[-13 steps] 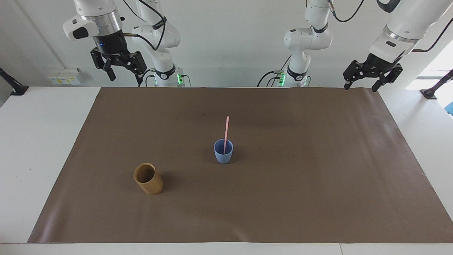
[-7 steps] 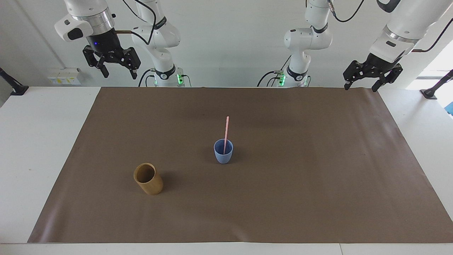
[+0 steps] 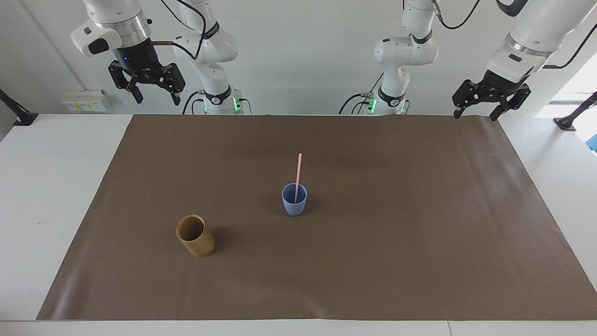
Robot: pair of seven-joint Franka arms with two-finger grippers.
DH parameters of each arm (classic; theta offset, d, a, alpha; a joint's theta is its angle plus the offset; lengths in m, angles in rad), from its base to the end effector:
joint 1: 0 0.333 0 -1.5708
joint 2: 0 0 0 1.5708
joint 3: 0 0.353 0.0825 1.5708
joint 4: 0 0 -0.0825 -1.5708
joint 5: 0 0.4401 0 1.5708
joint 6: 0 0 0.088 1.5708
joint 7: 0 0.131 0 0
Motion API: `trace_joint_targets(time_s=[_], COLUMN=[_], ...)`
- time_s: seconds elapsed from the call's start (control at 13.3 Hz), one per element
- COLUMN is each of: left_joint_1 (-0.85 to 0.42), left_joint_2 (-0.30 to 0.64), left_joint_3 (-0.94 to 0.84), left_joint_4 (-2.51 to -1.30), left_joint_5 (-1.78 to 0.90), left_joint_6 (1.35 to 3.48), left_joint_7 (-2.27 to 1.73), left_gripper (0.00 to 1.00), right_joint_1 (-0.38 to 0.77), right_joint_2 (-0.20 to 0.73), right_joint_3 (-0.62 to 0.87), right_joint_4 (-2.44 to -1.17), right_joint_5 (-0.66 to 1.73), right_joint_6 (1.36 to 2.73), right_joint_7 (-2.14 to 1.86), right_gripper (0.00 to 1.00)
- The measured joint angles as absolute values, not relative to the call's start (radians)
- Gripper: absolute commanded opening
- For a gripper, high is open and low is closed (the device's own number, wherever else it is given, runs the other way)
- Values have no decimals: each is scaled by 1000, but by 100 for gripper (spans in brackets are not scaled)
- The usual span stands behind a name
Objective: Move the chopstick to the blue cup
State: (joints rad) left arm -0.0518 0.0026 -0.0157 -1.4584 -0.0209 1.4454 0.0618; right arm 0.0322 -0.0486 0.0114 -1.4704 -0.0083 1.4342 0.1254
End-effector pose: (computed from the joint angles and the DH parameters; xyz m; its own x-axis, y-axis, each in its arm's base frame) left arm 0.5962 -0.0432 0.6837 0.9912 -0.1315 -0.0143 -0.1312 -0.9911 0.0217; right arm 0.5773 0.0242 0.7066 0.9965 -0.0828 0.0134 -0.0829 -0.9965 0.0071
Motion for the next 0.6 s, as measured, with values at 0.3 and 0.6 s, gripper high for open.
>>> trace_joint_targets(time_s=[0.3, 0.6], left_joint_1=[-52, -52], left_joint_2=[3, 3], left_joint_3=[-16, -16], left_joint_4=[-1458, -1458], left_joint_5=[-21, -21], left_joint_6=[1445, 1445], left_joint_7=[62, 62], left_gripper=[100, 100], right_joint_1=[32, 32], right_joint_2=[-49, -49], right_joint_3=[11, 11], right_joint_4=[-1470, -1470], right_joint_5=[-8, -8], right_joint_6=[1423, 1420], right_joint_7=[125, 125], right_gripper=[100, 100])
